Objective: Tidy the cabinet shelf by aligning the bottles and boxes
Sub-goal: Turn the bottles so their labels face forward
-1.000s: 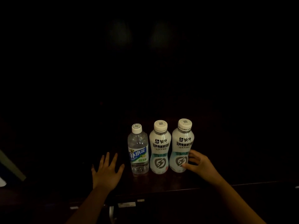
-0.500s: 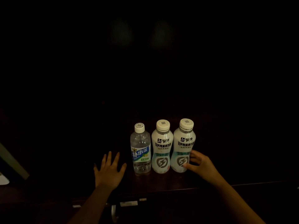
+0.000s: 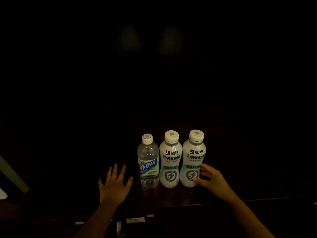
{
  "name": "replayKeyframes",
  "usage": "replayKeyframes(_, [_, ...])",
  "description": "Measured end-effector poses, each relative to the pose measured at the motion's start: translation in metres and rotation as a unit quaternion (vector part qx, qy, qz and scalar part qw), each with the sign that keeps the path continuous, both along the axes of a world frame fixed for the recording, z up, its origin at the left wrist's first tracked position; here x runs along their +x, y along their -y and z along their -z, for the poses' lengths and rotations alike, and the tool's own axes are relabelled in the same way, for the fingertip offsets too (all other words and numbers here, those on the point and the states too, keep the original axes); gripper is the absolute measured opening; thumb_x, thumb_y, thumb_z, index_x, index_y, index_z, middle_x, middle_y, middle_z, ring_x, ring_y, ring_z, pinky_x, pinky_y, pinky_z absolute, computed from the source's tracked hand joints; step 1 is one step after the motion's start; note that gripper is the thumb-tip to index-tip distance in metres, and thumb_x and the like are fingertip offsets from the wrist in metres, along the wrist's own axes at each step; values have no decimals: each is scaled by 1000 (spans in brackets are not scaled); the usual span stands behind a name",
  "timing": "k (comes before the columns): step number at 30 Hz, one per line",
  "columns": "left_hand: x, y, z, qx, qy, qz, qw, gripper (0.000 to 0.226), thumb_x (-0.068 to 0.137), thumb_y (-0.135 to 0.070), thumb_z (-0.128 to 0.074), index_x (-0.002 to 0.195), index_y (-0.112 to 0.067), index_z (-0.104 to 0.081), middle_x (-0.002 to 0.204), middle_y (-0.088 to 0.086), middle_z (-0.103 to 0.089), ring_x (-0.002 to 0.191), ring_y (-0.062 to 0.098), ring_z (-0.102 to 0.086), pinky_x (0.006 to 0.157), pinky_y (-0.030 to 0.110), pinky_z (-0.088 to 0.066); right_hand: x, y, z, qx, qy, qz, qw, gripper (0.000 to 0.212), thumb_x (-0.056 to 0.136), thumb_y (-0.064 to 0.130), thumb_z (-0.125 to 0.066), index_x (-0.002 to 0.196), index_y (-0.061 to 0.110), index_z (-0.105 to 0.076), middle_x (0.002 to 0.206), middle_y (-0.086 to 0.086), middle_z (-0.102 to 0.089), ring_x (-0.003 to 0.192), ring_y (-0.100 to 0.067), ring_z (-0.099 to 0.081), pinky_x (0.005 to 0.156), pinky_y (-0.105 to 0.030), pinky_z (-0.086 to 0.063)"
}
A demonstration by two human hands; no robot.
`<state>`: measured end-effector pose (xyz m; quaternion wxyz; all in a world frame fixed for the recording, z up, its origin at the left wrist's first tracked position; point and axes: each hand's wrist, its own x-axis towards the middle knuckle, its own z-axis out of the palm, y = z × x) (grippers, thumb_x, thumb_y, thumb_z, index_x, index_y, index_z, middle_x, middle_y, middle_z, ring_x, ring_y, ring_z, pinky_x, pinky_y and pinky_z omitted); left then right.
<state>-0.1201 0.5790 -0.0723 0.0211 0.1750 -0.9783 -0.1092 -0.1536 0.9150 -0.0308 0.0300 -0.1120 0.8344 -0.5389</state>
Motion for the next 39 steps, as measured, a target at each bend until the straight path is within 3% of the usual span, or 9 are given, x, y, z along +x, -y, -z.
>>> replayKeyframes(6, [-2,1,0,-11,15,1,1000,66,87,-65,-19,144,-39,2,159,-2,9,145,18,11,114,57,2,1,0,-1,-5,10,-7,1000,58,73,13,-73,124,24,-49,120,10,-57,107,-3,-54,78,-12,-49])
replayKeyframes(10, [-3,0,-8,-14,52,7,999,67,87,-65,-18,144,-38,4,159,0,10,145,21,10,114,58,1,2,1,-1,10,22,0,1000,61,75,14,-72,129,24,-45,124,9,-53,113,-9,-51,92,-25,-47])
replayKeyframes(14, [-5,-2,-31,3,128,18,992,68,88,-64,-21,145,-37,4,158,2,12,146,24,8,115,57,-2,4,3,-7,30,23,11,999,59,74,20,-73,126,29,-47,119,12,-55,109,-9,-50,85,-18,-43])
replayKeyframes(18, [-2,-7,-60,1,130,20,991,68,88,-65,-22,146,-35,-3,159,3,1,146,25,0,115,57,-3,1,0,-20,100,34,-7,994,61,74,25,-74,128,25,-47,131,2,-54,117,-17,-52,89,-24,-44])
replayKeyframes(24, [14,-18,-109,-23,48,46,997,66,86,-61,-35,143,-30,-24,151,3,-34,138,23,-31,114,49,-21,1,-6,-66,218,16,-19,976,71,73,30,-74,134,18,-40,137,-8,-49,123,-23,-49,95,-31,-46])
replayKeyframes(29, [42,-23,-151,45,-46,89,994,71,84,-53,-50,144,-31,-19,143,7,-45,125,23,-48,93,36,-49,30,-2,-108,266,-31,20,963,64,72,35,-74,129,19,-47,132,-7,-54,118,-21,-53,92,-30,-46])
replayKeyframes(33, [82,-20,-186,36,-167,120,978,71,83,-53,-51,144,-35,-20,134,6,-53,117,21,-54,85,33,-50,74,14,-149,256,-114,60,958,56,71,37,-75,121,23,-54,120,-4,-64,107,-20,-60,82,-30,-50])
replayKeyframes(36, [126,-4,-209,30,-229,145,962,69,84,-53,-51,143,-34,-22,132,5,-54,115,20,-55,83,33,-52,115,39,-175,263,-175,74,946,61,69,42,-74,124,25,-52,116,-5,-66,104,-22,-62,83,-40,-54])
replayKeyframes(39, [182,26,-222,21,-277,166,946,67,84,-53,-49,143,-33,-24,130,4,-55,111,19,-57,79,31,-52,165,77,-186,264,-251,91,927,66,70,46,-72,129,27,-48,121,-3,-62,108,-23,-59,79,-33,-50])
